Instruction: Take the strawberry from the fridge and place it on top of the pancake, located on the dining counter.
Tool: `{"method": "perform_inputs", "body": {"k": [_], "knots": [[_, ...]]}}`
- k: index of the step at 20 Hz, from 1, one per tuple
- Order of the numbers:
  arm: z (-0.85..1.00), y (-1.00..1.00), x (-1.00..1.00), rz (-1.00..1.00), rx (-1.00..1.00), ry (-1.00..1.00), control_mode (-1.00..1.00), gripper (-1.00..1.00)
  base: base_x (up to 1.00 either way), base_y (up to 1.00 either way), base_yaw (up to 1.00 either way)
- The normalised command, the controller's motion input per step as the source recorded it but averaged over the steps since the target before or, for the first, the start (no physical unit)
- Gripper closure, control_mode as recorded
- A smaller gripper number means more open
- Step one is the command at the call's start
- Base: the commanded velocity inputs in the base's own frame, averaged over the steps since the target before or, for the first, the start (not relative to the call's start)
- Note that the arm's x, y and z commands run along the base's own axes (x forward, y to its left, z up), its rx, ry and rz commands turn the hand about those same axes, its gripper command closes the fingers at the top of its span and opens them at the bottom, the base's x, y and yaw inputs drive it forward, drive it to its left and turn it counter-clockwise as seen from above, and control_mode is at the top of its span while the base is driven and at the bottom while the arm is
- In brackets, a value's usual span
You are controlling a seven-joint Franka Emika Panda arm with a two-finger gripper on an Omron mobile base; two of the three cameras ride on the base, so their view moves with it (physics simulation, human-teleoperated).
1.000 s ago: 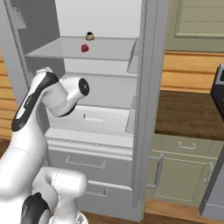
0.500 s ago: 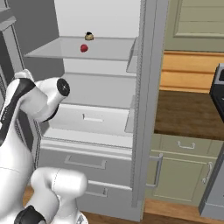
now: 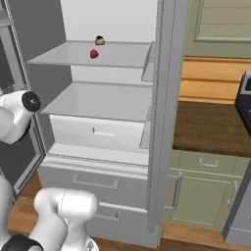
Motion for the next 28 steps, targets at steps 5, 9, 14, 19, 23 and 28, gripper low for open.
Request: {"method": "perform_inputs", "body": {"k": [5, 9, 14, 19, 23, 28], "knots": [[0.01, 0.46, -0.08, 0.00, 0.00, 0.00, -1.00, -1.00, 0.00, 0.00, 0.00], [0.13, 0.22, 0.00, 0.00, 0.00, 0.00, -1.00, -1.00, 0.00, 0.00, 0.00], [0.48, -0.28, -0.13, -0.02, -0.02, 0.12, -1.00, -1.00, 0.00, 0.00, 0.00], [0.18, -0.68, 0.00, -0.09, -0.14, 0.33, -1.00, -1.00, 0.00, 0.00, 0.00], [-0.15, -0.71, 0.00, -0.08, -0.45, 0.38, -1.00, -1.00, 0.00, 0.00, 0.00], [-0.52, -0.74, 0.05, 0.00, -0.76, 0.47, -1.00, -1.00, 0.00, 0.00, 0.00]]}}
